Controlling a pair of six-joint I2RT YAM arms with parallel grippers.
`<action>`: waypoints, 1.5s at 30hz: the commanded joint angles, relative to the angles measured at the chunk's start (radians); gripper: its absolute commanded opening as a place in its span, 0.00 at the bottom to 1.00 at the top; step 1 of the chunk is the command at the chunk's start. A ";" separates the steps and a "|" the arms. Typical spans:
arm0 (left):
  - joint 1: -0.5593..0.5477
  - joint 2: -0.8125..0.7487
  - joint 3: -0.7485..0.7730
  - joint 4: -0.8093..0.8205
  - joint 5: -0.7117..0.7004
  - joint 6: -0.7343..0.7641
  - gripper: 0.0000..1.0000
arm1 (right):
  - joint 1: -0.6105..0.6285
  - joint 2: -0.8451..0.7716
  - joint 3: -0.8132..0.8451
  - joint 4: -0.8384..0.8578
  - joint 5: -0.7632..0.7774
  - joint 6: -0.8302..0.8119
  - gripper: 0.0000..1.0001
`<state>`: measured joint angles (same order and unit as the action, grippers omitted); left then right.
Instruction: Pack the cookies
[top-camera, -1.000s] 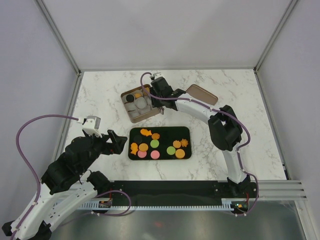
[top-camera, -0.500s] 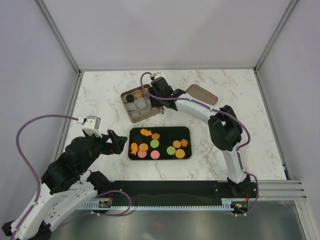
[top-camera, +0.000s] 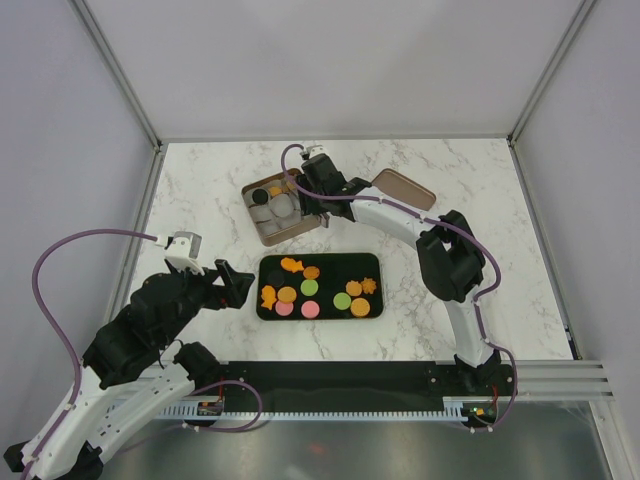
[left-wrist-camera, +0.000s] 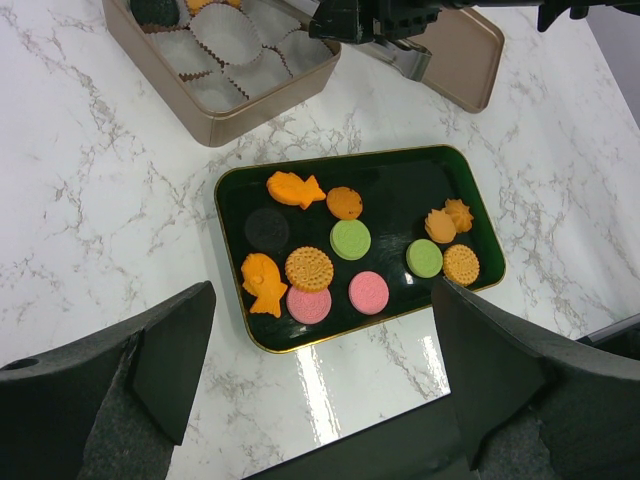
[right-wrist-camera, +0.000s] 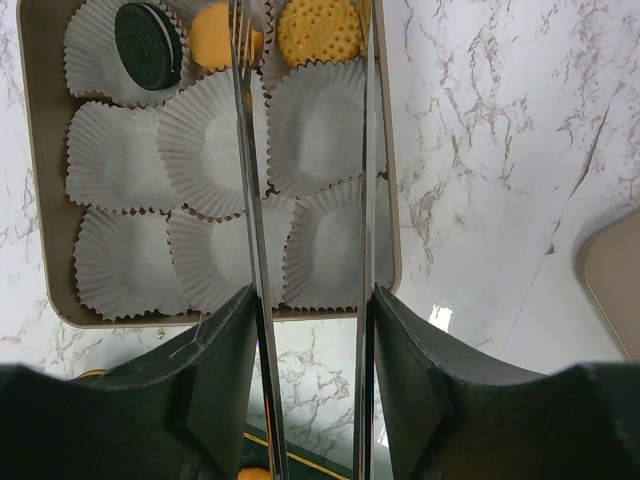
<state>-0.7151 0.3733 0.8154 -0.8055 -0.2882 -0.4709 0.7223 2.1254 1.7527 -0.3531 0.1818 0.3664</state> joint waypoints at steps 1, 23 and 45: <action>-0.003 0.009 -0.002 0.035 -0.019 -0.017 0.97 | -0.004 -0.067 0.011 0.016 0.016 0.016 0.55; -0.003 0.022 -0.002 0.032 -0.043 -0.026 0.97 | 0.002 -0.701 -0.447 -0.009 -0.145 0.035 0.52; -0.001 0.090 0.005 0.028 -0.046 -0.031 0.97 | 0.008 -1.233 -0.990 -0.199 -0.281 0.059 0.51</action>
<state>-0.7151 0.4393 0.8154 -0.8059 -0.3141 -0.4747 0.7246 0.8898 0.7578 -0.5842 -0.0551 0.4229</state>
